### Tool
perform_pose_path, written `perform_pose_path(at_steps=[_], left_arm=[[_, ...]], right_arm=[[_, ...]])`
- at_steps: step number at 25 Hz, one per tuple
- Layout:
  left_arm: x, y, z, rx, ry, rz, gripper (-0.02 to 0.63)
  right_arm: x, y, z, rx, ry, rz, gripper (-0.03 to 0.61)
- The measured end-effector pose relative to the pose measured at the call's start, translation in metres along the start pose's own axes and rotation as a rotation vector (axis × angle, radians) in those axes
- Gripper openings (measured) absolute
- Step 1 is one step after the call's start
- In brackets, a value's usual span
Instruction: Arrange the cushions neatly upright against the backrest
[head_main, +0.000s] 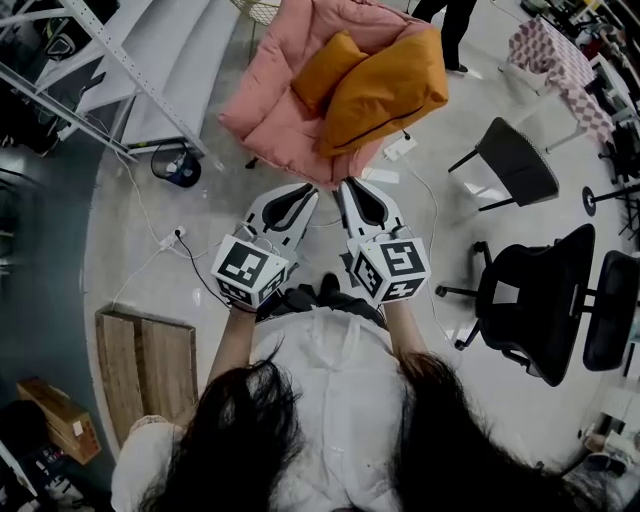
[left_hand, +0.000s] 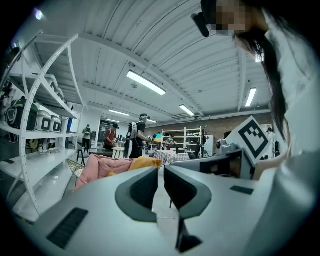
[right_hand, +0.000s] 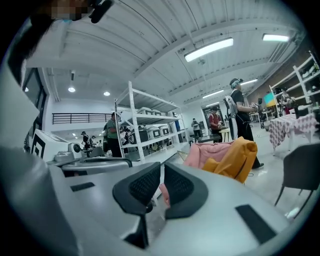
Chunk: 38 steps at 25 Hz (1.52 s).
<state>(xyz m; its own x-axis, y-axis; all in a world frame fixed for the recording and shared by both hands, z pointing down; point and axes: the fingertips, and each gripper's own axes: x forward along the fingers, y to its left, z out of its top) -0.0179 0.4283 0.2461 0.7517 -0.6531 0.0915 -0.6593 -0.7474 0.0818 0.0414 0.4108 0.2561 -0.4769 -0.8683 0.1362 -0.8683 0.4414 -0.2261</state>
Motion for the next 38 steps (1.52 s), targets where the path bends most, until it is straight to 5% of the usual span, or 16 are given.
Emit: perform_pose_path(at_steps=[20, 38], left_arm=[[0.048, 0.061, -0.023, -0.035, 0.066, 0.162, 0.039], [0.072, 0.278, -0.010, 0.023, 0.097, -0.027, 0.040]], right_arm=[[0.070, -0.053, -0.021, 0.060, 0.094, 0.110, 0.040], [0.281, -0.029, -0.015, 0.129, 0.120, -0.065, 0.040]])
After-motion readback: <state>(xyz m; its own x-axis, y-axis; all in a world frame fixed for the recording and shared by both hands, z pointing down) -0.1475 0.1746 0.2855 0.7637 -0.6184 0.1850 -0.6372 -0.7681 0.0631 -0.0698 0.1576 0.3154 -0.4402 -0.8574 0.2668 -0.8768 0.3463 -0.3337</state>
